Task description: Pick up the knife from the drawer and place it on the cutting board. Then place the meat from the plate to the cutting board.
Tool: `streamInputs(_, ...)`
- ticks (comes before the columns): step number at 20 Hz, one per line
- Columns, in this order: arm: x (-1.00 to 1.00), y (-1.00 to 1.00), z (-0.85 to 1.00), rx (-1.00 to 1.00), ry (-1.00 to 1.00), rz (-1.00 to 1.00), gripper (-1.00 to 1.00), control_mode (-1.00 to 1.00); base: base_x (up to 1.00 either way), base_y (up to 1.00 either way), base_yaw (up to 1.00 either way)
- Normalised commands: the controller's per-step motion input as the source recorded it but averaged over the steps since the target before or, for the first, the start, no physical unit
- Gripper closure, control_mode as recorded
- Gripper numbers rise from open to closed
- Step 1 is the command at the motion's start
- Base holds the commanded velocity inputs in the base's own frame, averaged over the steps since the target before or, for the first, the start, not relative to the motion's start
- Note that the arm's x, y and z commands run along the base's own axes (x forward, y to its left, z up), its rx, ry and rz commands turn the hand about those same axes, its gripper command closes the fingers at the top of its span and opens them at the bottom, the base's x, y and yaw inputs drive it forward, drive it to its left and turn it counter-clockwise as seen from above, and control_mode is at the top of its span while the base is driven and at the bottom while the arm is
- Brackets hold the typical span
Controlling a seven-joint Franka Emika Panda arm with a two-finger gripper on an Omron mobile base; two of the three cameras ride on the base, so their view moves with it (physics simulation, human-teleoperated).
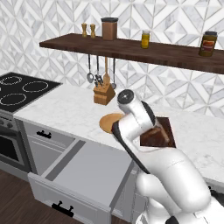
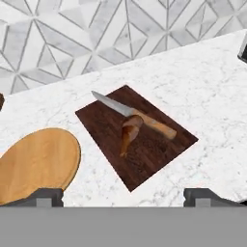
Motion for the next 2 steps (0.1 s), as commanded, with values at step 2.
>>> streamInputs(2, -0.17, 0.64, 0.04, -0.07, -0.13, 0.0, -1.0, -1.0, 0.0, 0.0, 0.0)
